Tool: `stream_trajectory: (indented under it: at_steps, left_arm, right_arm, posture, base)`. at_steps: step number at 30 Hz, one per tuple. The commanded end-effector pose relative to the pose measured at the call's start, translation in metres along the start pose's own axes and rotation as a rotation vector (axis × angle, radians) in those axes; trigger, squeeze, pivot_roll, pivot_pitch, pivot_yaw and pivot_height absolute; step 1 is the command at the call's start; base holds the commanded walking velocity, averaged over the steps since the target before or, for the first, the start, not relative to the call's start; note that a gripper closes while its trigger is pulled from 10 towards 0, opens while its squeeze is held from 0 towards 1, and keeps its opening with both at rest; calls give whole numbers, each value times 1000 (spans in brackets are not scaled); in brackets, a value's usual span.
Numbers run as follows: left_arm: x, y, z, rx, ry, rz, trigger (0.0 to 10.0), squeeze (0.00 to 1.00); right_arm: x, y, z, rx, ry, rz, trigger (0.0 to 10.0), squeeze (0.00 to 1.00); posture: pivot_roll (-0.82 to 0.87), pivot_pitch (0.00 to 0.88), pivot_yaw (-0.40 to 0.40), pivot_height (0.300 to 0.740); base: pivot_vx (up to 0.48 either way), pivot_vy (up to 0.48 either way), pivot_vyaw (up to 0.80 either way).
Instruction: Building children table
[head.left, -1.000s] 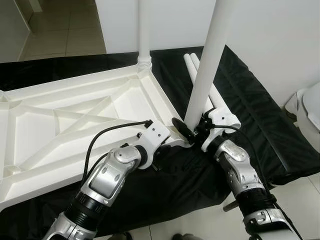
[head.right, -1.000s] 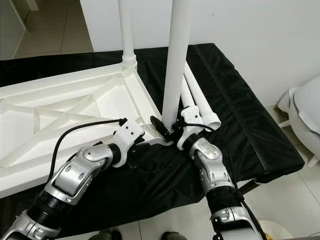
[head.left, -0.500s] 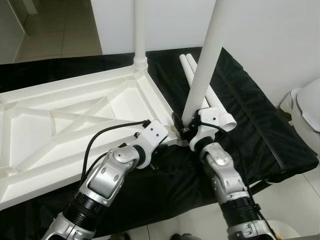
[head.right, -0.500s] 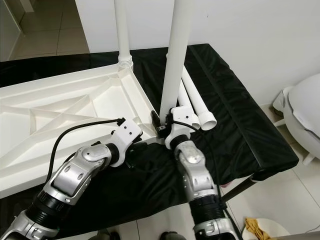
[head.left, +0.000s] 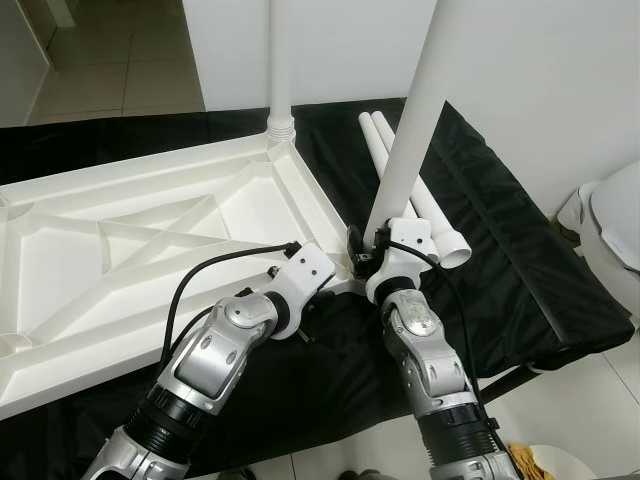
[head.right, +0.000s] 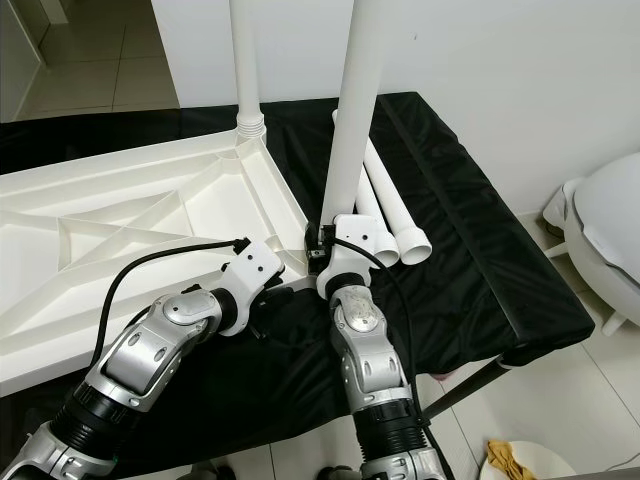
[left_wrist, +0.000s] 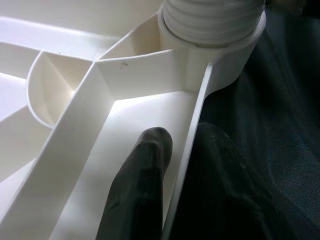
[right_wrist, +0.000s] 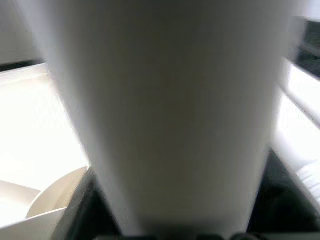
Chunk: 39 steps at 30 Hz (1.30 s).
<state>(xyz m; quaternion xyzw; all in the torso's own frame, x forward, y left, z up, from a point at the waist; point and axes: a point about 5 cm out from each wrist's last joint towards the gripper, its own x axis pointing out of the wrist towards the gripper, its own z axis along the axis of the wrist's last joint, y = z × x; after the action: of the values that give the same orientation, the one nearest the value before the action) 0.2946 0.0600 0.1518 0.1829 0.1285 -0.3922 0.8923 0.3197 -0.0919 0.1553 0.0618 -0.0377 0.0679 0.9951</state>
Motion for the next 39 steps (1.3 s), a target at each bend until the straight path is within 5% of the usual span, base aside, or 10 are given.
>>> stream_trajectory:
  at_steps: [1, 9, 10, 17, 27, 39]
  left_arm:
    - [-3, -2, 8, 27, -36, 0, 10000, 0]
    - [-2, -1, 9, 26, -41, 4, 10000, 0]
    - [-2, -1, 9, 27, -43, 4, 10000, 0]
    - [-2, 1, 12, 31, -48, 6, 10000, 0]
    - [-4, 3, 12, 26, -47, 15, 10000, 0]
    - [-4, 4, 13, 27, -47, 18, 10000, 0]
  right_arm:
    - [-6, -12, -21, 17, 92, -36, 10000, 1000]
    - [-12, -28, -11, -30, 24, 153, 10000, 1000]
    - [-15, -31, -13, -37, 28, 215, 10000, 0]
    - [-26, -47, -20, -80, 55, 412, 10000, 0]
    - [-17, -70, -8, -137, -20, 437, 10000, 0]
    - [0, -62, 4, -106, -89, 502, 10000, 0]
  posture:
    - [-31, 112, -2, 740]
    - [-35, 110, -3, 740]
    - [-37, 110, 0, 740]
    - [-42, 117, 14, 740]
    - [-35, 132, 22, 740]
    - [-27, 135, 21, 740]
  base:
    - [0, 0, 0]
    - [0, 0, 0]
    - [0, 0, 0]
    - [0, 0, 0]
    - [0, 0, 0]
    - [0, 0, 0]
